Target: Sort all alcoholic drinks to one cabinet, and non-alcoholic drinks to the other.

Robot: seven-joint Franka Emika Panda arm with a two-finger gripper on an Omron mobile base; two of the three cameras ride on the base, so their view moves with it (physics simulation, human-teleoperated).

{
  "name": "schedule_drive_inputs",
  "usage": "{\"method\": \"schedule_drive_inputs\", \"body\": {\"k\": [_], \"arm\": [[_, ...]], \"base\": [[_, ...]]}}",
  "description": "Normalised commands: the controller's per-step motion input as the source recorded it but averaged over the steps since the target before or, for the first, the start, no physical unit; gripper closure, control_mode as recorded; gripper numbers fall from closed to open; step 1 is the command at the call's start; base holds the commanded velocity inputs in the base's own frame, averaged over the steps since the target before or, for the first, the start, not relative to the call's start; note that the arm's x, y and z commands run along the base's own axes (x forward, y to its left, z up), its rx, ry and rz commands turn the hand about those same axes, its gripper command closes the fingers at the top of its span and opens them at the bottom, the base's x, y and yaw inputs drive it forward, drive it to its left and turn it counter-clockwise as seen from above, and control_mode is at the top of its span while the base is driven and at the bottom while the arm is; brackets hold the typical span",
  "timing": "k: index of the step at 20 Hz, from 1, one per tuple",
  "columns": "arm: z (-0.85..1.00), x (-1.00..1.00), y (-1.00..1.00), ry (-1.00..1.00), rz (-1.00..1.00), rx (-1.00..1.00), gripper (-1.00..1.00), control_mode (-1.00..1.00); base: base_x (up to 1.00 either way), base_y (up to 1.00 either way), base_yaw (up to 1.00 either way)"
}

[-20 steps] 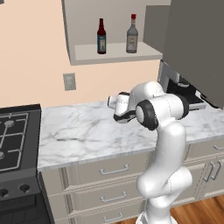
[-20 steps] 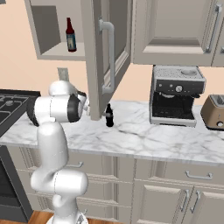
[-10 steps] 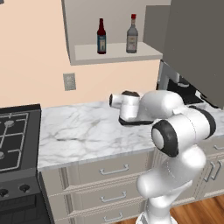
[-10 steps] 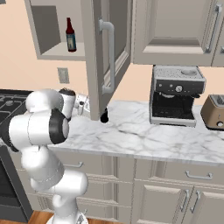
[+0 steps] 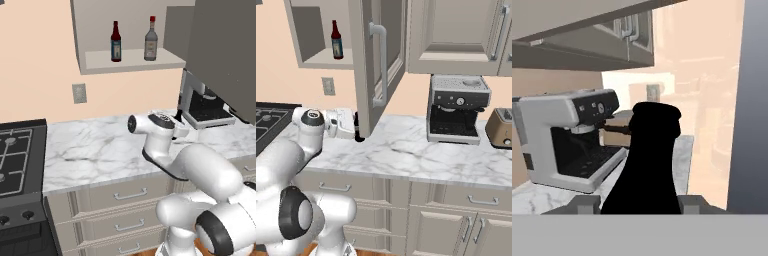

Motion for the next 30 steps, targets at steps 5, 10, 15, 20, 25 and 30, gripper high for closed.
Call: {"method": "schedule_drive_inputs", "body": {"k": [5, 10, 15, 20, 25, 30], "arm": [[0.5, -0.63, 0.3, 0.0, 0.38, 0.08, 1.0, -1.0], [0.33, -0.42, 0.26, 0.0, 0.35, 0.06, 1.0, -1.0], [0.3, -0.32, 0.29, 0.0, 0.31, 0.02, 1.0, -1.0], [0.47, -0.28, 0.22, 0.02, 0.22, 0.0, 1.0, -1.0], [0.47, -0.37, 0.09, 0.04, 0.14, 0.0, 1.0, -1.0], [0.2, -0.35, 0.19, 0.12, 0.09, -0.03, 1.0, -1.0]], "base": [[0.0, 0.0, 0.0], [0.0, 0.0, 0.0], [0.0, 0.0, 0.0], [0.0, 0.0, 0.0], [0.0, 0.0, 0.0], [0.0, 0.0, 0.0]]}}
